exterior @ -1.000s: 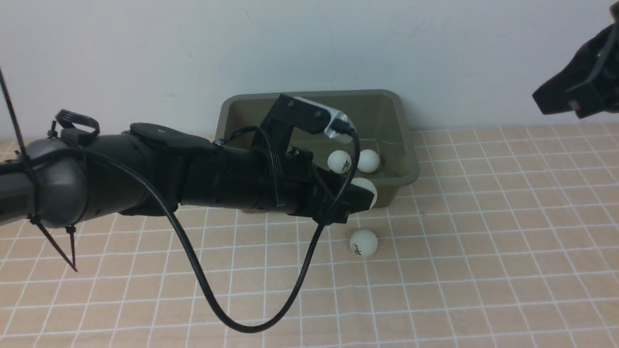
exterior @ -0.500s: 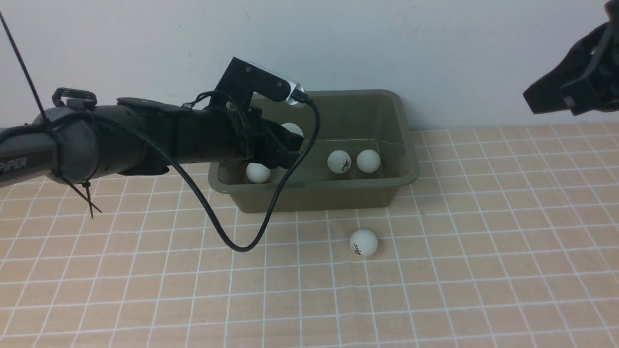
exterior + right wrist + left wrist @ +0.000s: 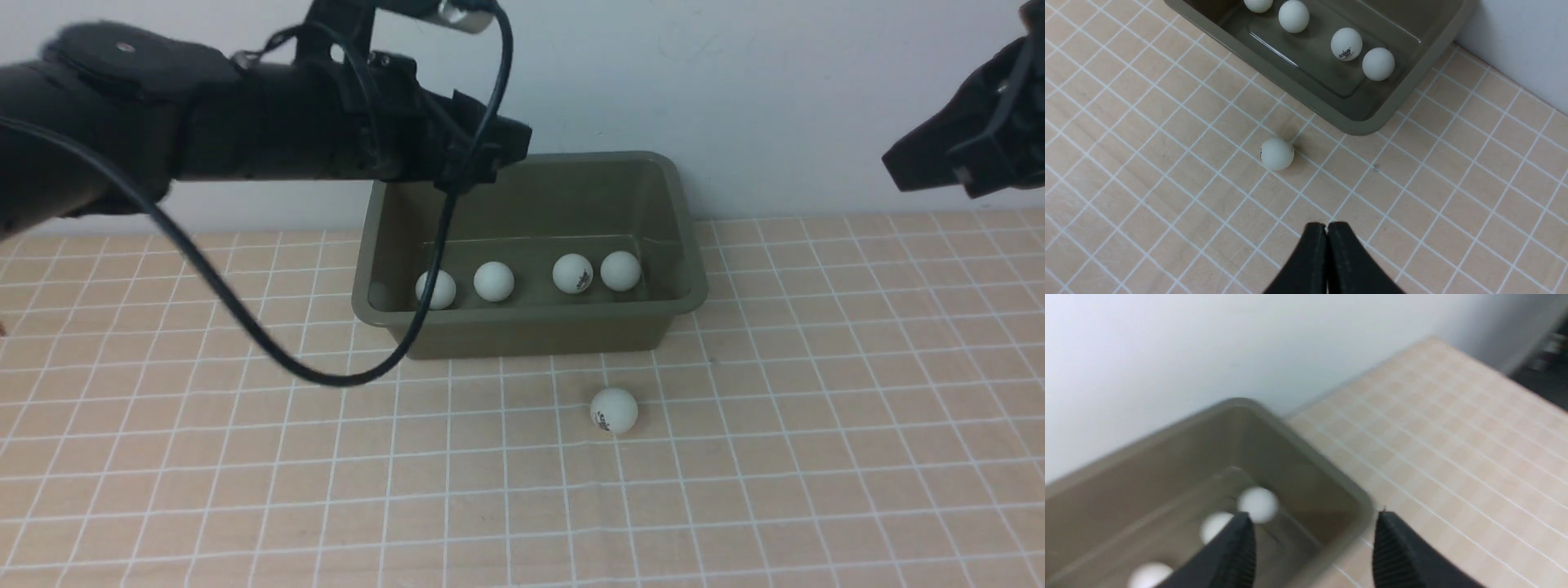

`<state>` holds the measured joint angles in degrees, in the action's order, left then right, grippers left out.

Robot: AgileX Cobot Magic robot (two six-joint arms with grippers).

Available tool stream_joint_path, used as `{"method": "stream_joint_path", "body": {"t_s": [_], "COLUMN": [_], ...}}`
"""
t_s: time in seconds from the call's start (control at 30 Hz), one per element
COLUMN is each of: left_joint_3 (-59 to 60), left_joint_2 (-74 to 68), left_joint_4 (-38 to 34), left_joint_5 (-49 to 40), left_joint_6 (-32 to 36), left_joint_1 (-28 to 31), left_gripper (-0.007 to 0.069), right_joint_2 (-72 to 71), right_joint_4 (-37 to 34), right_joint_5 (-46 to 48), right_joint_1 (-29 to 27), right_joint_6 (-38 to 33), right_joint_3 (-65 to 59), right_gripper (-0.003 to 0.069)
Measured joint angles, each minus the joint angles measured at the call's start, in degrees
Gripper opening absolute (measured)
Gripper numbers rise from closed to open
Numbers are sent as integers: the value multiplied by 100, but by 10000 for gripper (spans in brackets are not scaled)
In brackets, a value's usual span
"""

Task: Put the table tennis balls into the box on the light coffee tablecloth.
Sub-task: 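Reach for and grasp a ping pong ball on the table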

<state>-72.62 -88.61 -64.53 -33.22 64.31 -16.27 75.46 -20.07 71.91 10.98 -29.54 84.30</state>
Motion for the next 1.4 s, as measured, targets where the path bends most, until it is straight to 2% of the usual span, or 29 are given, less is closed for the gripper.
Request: {"method": "stream_joint_path", "body": {"t_s": [0.2,0.3,0.33,0.37,0.53,0.67,0.8,1.03,1.4], "left_joint_3": [0,0,0,0,0,0,0,0,0], "left_joint_2": [1093,1434,1478,1615,2248,2752,3051,3114,3114], "left_joint_4": [2516,3487,3546,3940,5174,5873,6010,6010,6010], "left_joint_5": [-2291,-3080,-3119,-3339,-3669,-3718,-3814,-3876,-3876], "left_joint_6": [-2303,-3432,-3498,-3889,-4774,-5207,-5355,-5368,-5368], "left_joint_1": [0,0,0,0,0,0,0,0,0], "left_gripper": [110,6,-6,-38,-69,-69,-69,-69,-69], "right_joint_2": [0,0,6,34,416,1016,1726,2529,2928], "right_joint_4": [-300,-661,-694,-914,-1244,-905,-230,479,516], "right_joint_5": [-73,-117,-119,-124,-152,-357,-983,-1542,-1446], "right_joint_1": [0,0,0,35,579,1291,1664,1683,1683], "right_joint_6": [-232,-335,-347,-432,-655,-491,290,1758,3163], "right_joint_3": [0,0,0,0,0,0,0,-61,-329], "right_gripper": [-11,-11,-11,-11,-11,-7,-1,8,44]}}
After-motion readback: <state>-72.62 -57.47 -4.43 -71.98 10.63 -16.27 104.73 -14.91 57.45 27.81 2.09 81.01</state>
